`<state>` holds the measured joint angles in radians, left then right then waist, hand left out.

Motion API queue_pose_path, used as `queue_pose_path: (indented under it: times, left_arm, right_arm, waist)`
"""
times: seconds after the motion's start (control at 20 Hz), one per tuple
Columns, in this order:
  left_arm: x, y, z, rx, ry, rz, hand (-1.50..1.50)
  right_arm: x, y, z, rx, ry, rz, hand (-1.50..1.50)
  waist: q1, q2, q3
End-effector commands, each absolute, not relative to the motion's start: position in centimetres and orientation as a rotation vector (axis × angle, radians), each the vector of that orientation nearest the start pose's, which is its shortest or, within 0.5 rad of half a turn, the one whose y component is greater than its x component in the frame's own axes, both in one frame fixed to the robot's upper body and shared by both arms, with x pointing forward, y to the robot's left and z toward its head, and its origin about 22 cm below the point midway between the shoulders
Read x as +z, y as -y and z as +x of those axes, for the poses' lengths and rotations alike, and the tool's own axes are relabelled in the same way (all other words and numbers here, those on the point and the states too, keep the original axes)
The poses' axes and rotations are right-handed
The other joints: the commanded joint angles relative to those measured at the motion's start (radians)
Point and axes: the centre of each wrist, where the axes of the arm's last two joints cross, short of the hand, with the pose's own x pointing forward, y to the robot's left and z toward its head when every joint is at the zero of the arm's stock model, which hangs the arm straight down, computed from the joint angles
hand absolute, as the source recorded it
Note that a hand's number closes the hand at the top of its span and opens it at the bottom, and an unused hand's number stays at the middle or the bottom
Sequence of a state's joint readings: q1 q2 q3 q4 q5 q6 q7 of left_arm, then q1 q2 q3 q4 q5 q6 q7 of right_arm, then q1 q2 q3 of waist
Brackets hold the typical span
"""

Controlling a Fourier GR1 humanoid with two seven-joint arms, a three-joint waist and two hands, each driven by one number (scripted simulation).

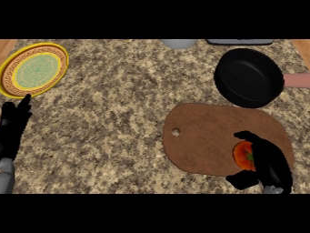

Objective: Pick the tomato from the cutting board and place it in the pot

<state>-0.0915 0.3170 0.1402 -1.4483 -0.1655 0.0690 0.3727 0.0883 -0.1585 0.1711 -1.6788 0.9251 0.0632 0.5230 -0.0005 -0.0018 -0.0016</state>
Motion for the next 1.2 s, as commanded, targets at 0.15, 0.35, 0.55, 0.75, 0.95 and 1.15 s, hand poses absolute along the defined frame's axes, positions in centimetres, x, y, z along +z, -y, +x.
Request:
queue_pose_path:
  times: [0.15, 0.35, 0.55, 0.75, 0.95, 1.15]
  left_arm:
    - [2.0, -32.5, 26.6, -0.092, 1.158, 0.523, 0.00]
    - [2.7, -33.8, 26.0, -0.099, 1.157, 0.525, 0.00]
    - [3.2, -33.2, 25.5, -0.110, 1.158, 0.521, 0.00]
    - [3.5, -33.8, 26.6, -0.110, 1.157, 0.527, 0.00]
    - [2.5, -33.0, 25.6, -0.101, 1.166, 0.513, 0.00]
    - [2.9, -32.8, 25.9, -0.101, 1.170, 0.520, 0.00]
  right_arm:
    - [1.6, 21.5, 21.5, 0.785, 1.072, -1.006, 1.50]
    - [0.4, 23.5, 21.3, 0.807, 1.094, -1.093, 1.50]
    - [2.2, 22.7, 21.4, 0.773, 1.138, -1.136, 1.50]
    - [4.9, 27.2, 22.3, 0.793, 1.126, -1.234, 1.50]
    - [8.0, 39.4, 22.4, 0.932, 1.011, -1.237, 1.50]
    - [13.5, 46.6, 22.9, 0.922, 1.073, -1.298, 1.50]
  waist:
    - [-0.001, 0.001, 0.001]
    - [0.000, 0.001, 0.002]
    - [0.001, 0.001, 0.002]
    - [-0.001, 0.002, 0.002]
    - [0.005, 0.015, 0.006]
    - [0.009, 0.011, 0.008]
